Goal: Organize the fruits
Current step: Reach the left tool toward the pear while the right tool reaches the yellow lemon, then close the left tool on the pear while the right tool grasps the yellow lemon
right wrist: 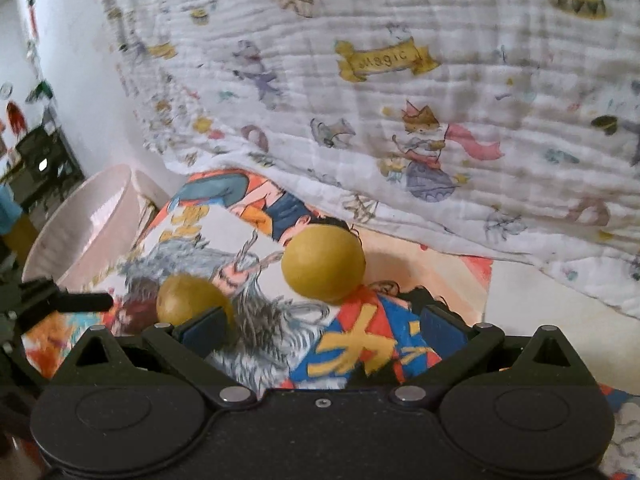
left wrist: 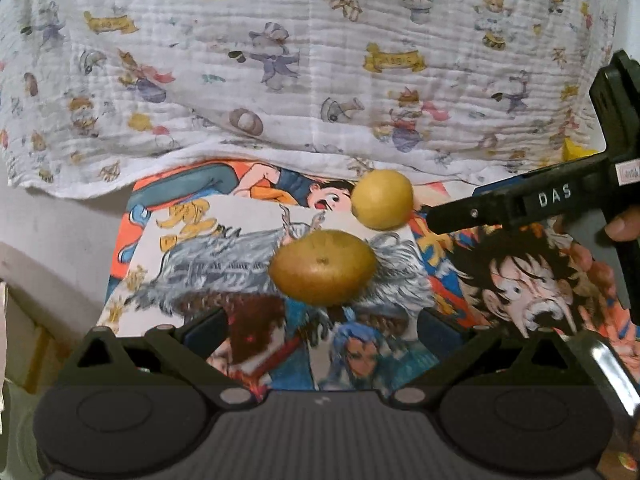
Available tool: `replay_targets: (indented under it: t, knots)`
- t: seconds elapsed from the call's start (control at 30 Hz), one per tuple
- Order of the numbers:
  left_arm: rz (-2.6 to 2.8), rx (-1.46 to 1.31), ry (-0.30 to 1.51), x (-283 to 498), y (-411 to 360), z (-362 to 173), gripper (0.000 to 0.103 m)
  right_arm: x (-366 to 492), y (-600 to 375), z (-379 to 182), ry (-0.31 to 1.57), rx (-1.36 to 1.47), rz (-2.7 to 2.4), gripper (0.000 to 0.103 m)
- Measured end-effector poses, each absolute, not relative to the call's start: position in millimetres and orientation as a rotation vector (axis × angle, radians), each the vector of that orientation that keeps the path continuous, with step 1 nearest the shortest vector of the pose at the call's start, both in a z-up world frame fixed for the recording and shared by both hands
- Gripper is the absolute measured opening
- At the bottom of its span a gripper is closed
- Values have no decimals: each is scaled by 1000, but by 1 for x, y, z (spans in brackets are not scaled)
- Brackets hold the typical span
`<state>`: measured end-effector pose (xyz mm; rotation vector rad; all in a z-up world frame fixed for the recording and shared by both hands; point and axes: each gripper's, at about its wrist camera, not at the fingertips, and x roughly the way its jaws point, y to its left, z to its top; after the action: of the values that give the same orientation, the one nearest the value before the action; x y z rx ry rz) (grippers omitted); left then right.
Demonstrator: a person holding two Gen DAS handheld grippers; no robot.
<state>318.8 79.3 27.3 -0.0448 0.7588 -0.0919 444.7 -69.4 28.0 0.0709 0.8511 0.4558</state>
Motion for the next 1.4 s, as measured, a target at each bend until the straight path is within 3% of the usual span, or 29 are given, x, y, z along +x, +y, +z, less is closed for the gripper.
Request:
replay_targets:
  t: [0.57,0.83,1.4]
  knots:
    - [-147,-33,738,365,81,4,102,489,-48,2,871,181,421,83]
    - [-178,-30,731,371,79,1,93,496,-44,-6,881,181,416,69]
    - [-206,-53,739,379,83,-5,79,502,-40,-10,874,177,415,65]
